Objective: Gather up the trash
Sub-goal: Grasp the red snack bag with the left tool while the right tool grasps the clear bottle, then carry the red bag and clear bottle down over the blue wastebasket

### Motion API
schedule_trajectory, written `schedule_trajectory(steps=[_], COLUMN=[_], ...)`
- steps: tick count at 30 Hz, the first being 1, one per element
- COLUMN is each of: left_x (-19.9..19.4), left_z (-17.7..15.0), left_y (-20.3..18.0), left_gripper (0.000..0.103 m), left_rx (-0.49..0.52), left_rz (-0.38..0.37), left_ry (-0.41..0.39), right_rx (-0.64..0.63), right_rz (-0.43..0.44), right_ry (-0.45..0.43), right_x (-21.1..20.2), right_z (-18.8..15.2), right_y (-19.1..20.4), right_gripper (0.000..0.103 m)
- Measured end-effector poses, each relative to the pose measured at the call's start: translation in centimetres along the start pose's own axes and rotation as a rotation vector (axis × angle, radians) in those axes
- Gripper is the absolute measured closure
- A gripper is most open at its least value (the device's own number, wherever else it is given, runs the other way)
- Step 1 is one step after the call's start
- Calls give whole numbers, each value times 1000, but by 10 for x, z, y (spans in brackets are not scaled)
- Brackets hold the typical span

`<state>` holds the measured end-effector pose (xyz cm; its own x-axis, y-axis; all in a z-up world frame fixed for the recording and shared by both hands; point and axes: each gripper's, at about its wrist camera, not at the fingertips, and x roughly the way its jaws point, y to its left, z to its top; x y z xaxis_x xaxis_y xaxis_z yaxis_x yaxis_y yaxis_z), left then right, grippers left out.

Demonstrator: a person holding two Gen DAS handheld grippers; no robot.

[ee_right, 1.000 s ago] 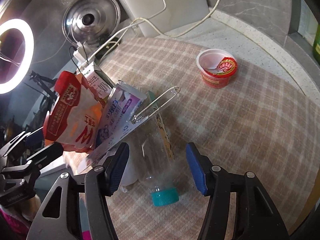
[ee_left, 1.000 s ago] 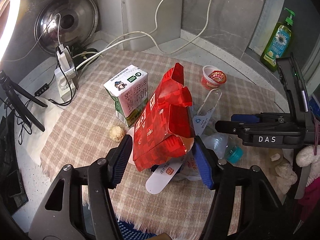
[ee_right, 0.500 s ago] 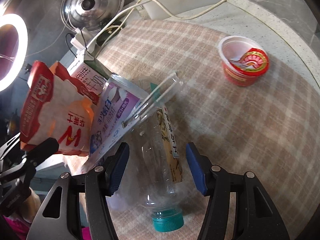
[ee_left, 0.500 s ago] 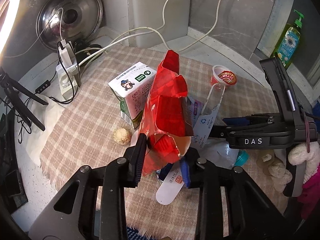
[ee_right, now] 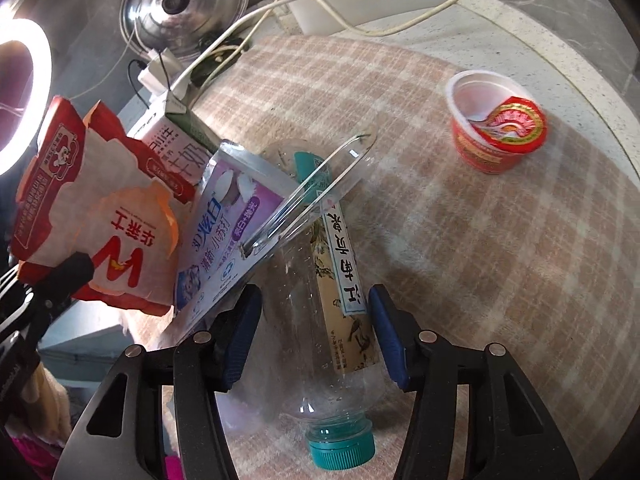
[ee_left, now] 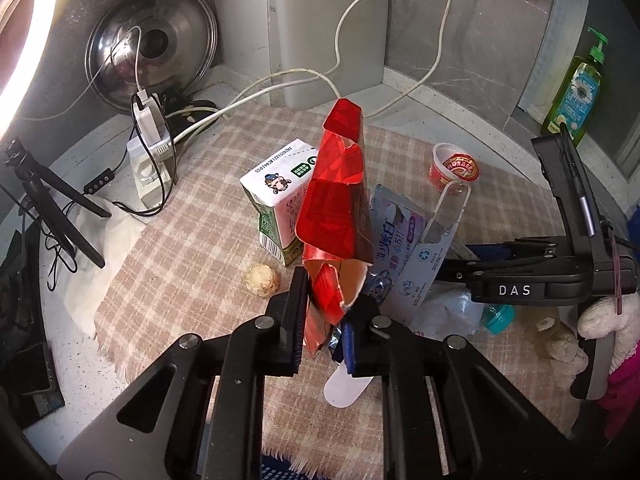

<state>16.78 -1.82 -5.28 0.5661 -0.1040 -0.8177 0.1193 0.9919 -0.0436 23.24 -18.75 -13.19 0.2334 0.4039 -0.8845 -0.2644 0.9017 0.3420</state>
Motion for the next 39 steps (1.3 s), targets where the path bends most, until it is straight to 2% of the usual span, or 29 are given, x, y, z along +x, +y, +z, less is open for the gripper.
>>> schedule_trajectory(steps=[21, 26, 33, 39], left_x=[-39, -46, -63, -77], left_z=[-9, -13, -23, -40], left_y=[18, 28, 43, 57], left_gripper=[94, 94, 94, 94], left_rx=[-12, -25, -39, -48], left_rz=[29, 34, 31, 26], left_ry=[-76, -82, -96, -95], right_rx=[138, 180, 159, 124], right_rz=[-149, -151, -145, -99], right_ry=[-186, -236, -293, -308], right_x=[-78, -97, -125, -136], right_z=[-56, -66, -79, -95], right_y=[-24, -27, -6, 32], right_gripper=[49, 49, 49, 49])
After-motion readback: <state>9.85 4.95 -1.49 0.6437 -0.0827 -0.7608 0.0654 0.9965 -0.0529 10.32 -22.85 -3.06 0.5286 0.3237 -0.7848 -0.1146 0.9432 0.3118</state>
